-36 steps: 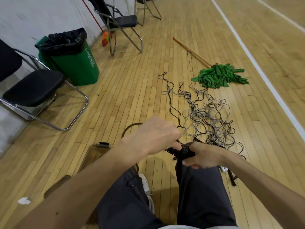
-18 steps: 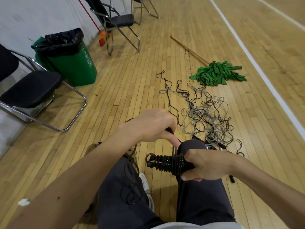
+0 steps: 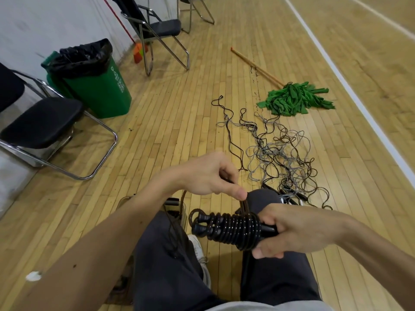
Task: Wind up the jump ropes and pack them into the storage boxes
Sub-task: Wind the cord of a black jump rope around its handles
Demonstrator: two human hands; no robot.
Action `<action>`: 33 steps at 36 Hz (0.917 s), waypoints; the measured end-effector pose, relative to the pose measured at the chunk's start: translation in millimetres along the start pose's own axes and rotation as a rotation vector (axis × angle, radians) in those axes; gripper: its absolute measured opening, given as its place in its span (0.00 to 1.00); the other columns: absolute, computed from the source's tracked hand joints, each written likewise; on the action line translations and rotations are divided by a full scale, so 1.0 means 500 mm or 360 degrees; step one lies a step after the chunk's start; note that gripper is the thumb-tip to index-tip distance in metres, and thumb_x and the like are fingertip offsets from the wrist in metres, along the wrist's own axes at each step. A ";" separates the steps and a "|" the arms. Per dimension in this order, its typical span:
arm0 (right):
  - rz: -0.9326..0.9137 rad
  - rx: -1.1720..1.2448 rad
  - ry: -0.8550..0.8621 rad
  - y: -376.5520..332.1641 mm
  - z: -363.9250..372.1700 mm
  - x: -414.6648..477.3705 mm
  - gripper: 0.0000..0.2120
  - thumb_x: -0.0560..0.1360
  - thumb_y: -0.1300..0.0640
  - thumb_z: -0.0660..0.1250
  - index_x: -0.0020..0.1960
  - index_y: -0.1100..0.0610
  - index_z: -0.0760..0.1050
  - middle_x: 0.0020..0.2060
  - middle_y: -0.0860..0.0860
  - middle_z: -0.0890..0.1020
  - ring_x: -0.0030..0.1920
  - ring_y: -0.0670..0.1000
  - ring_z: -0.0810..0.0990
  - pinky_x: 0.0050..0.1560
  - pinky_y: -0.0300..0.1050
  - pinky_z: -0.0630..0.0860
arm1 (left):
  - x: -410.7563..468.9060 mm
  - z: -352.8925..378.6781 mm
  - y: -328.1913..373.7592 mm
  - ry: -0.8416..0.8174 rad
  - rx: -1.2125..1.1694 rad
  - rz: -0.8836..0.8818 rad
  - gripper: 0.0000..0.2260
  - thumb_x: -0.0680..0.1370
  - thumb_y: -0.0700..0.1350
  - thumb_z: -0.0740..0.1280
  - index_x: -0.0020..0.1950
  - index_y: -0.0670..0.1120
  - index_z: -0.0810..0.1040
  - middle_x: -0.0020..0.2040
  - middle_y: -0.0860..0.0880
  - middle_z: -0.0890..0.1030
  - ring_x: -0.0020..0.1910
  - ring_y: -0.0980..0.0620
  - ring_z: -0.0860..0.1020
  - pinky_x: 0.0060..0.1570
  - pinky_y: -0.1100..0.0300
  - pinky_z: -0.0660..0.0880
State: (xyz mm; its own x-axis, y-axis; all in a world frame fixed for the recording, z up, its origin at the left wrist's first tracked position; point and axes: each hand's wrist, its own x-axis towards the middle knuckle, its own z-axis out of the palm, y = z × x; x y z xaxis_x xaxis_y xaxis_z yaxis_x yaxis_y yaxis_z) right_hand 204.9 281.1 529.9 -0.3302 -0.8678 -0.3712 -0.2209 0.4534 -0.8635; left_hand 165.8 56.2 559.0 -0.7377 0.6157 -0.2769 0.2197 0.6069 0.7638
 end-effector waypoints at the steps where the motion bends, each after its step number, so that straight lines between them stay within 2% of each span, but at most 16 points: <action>1: -0.0020 0.0028 0.0005 0.001 -0.002 -0.004 0.17 0.80 0.51 0.69 0.39 0.62 0.74 0.31 0.51 0.75 0.33 0.56 0.72 0.37 0.49 0.69 | -0.002 0.002 -0.002 -0.0016 -0.0103 -0.0001 0.17 0.73 0.50 0.74 0.39 0.35 0.81 0.30 0.39 0.74 0.29 0.53 0.70 0.31 0.67 0.66; 3: -0.0042 0.0074 0.0024 0.001 -0.003 -0.010 0.17 0.79 0.51 0.70 0.39 0.63 0.74 0.31 0.50 0.76 0.32 0.55 0.73 0.37 0.47 0.69 | -0.005 0.009 -0.002 -0.0026 -0.0220 0.0014 0.20 0.72 0.54 0.71 0.38 0.34 0.80 0.29 0.37 0.73 0.28 0.51 0.69 0.30 0.66 0.66; 6: -0.0063 0.0113 0.0067 0.000 -0.002 -0.014 0.18 0.79 0.49 0.71 0.39 0.61 0.74 0.30 0.49 0.76 0.32 0.56 0.73 0.37 0.49 0.69 | -0.003 0.016 -0.002 -0.0053 -0.0287 0.0032 0.21 0.73 0.55 0.68 0.36 0.36 0.79 0.27 0.48 0.72 0.26 0.54 0.68 0.29 0.67 0.64; 10: -0.0103 0.0142 0.0180 0.000 -0.001 -0.013 0.18 0.76 0.44 0.71 0.37 0.57 0.75 0.30 0.53 0.77 0.32 0.62 0.73 0.35 0.60 0.70 | -0.006 0.027 -0.004 -0.0041 -0.0416 0.0004 0.19 0.75 0.54 0.66 0.32 0.41 0.77 0.30 0.41 0.72 0.29 0.48 0.69 0.30 0.63 0.66; 12: -0.0123 0.0164 0.0245 -0.001 -0.005 -0.011 0.18 0.76 0.42 0.70 0.36 0.55 0.75 0.30 0.55 0.77 0.32 0.64 0.73 0.34 0.62 0.70 | -0.003 0.035 -0.010 -0.0032 -0.0481 -0.0012 0.18 0.77 0.53 0.65 0.30 0.45 0.74 0.29 0.43 0.71 0.27 0.50 0.69 0.30 0.59 0.68; 13: -0.0152 0.0181 0.0273 -0.001 -0.007 -0.011 0.17 0.76 0.43 0.70 0.36 0.54 0.75 0.30 0.54 0.77 0.32 0.63 0.73 0.35 0.61 0.70 | 0.001 0.040 -0.016 -0.0027 -0.0534 -0.0037 0.18 0.77 0.52 0.65 0.31 0.44 0.73 0.28 0.45 0.71 0.25 0.53 0.70 0.31 0.56 0.67; 14: -0.0187 0.0206 0.0295 -0.002 -0.009 -0.010 0.16 0.77 0.46 0.70 0.36 0.54 0.75 0.30 0.52 0.76 0.32 0.62 0.72 0.35 0.58 0.69 | 0.002 0.043 -0.018 -0.0034 -0.0595 -0.0069 0.19 0.78 0.53 0.66 0.31 0.43 0.72 0.27 0.47 0.71 0.25 0.56 0.71 0.31 0.56 0.65; 16: -0.0259 0.0261 0.0326 -0.002 -0.011 -0.008 0.13 0.79 0.52 0.70 0.37 0.53 0.75 0.31 0.51 0.76 0.33 0.59 0.72 0.36 0.53 0.68 | -0.003 0.047 -0.030 -0.0009 -0.0642 -0.0110 0.20 0.79 0.51 0.67 0.32 0.42 0.71 0.27 0.50 0.73 0.26 0.60 0.72 0.30 0.61 0.68; 17: -0.0289 0.0285 0.0343 0.000 -0.012 -0.007 0.12 0.79 0.55 0.70 0.37 0.51 0.75 0.31 0.51 0.75 0.33 0.58 0.72 0.36 0.50 0.68 | -0.008 0.051 -0.032 0.0004 -0.0627 -0.0132 0.16 0.79 0.46 0.66 0.33 0.44 0.70 0.28 0.52 0.73 0.27 0.63 0.71 0.31 0.68 0.70; 18: -0.0311 0.0302 0.0361 0.001 -0.012 -0.006 0.12 0.79 0.56 0.69 0.37 0.49 0.75 0.31 0.51 0.75 0.33 0.56 0.72 0.36 0.50 0.68 | -0.011 0.054 -0.034 0.0030 -0.0626 -0.0165 0.13 0.80 0.40 0.64 0.36 0.47 0.69 0.29 0.52 0.73 0.28 0.65 0.72 0.34 0.72 0.70; 20: -0.0340 0.0326 0.0387 0.005 -0.014 -0.006 0.13 0.79 0.56 0.69 0.37 0.49 0.75 0.31 0.50 0.75 0.32 0.53 0.72 0.34 0.48 0.67 | -0.015 0.062 -0.034 0.0109 -0.0656 -0.0229 0.15 0.81 0.33 0.59 0.37 0.48 0.68 0.31 0.51 0.70 0.26 0.66 0.70 0.32 0.72 0.68; 21: -0.0342 0.0334 0.0395 0.007 -0.017 -0.007 0.12 0.79 0.56 0.69 0.37 0.52 0.74 0.31 0.50 0.75 0.31 0.51 0.71 0.33 0.44 0.66 | -0.014 0.068 -0.035 0.0137 -0.0633 -0.0289 0.17 0.82 0.32 0.57 0.36 0.47 0.68 0.30 0.52 0.70 0.25 0.65 0.69 0.30 0.71 0.67; 23: -0.0337 0.0363 0.0399 0.014 -0.022 -0.010 0.13 0.80 0.58 0.69 0.37 0.58 0.73 0.30 0.50 0.74 0.29 0.47 0.69 0.31 0.37 0.66 | -0.007 0.074 -0.034 0.0144 -0.0588 -0.0331 0.19 0.83 0.34 0.55 0.34 0.47 0.68 0.25 0.57 0.70 0.23 0.63 0.67 0.28 0.70 0.65; 25: -0.0314 0.0411 0.0420 0.020 -0.028 -0.011 0.12 0.80 0.59 0.68 0.38 0.59 0.72 0.30 0.49 0.73 0.28 0.45 0.68 0.30 0.34 0.65 | -0.007 0.078 -0.027 0.0103 -0.0520 -0.0348 0.20 0.85 0.37 0.53 0.34 0.49 0.68 0.23 0.59 0.70 0.23 0.62 0.66 0.28 0.70 0.63; 27: -0.0286 0.0443 0.0453 0.026 -0.031 -0.011 0.11 0.79 0.59 0.68 0.39 0.57 0.72 0.30 0.49 0.72 0.28 0.45 0.68 0.29 0.34 0.64 | -0.009 0.082 -0.026 0.0087 -0.0503 -0.0293 0.19 0.85 0.40 0.52 0.35 0.49 0.69 0.23 0.58 0.70 0.24 0.61 0.66 0.29 0.67 0.64; 33: -0.0158 0.0400 0.0620 0.046 -0.038 -0.003 0.10 0.80 0.61 0.68 0.40 0.58 0.72 0.29 0.48 0.70 0.28 0.46 0.66 0.28 0.36 0.63 | 0.002 0.096 -0.029 0.0136 -0.0681 -0.0409 0.21 0.87 0.48 0.53 0.40 0.44 0.77 0.26 0.51 0.71 0.25 0.55 0.66 0.27 0.60 0.64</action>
State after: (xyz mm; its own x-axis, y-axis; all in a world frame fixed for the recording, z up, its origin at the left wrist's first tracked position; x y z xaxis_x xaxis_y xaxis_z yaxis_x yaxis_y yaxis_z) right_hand 183.0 296.6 516.9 -0.6492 -0.7417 -0.1685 -0.0556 0.2672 -0.9620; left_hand 192.5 72.2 519.8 -0.7872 0.4192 -0.4523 -0.2439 0.4619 0.8527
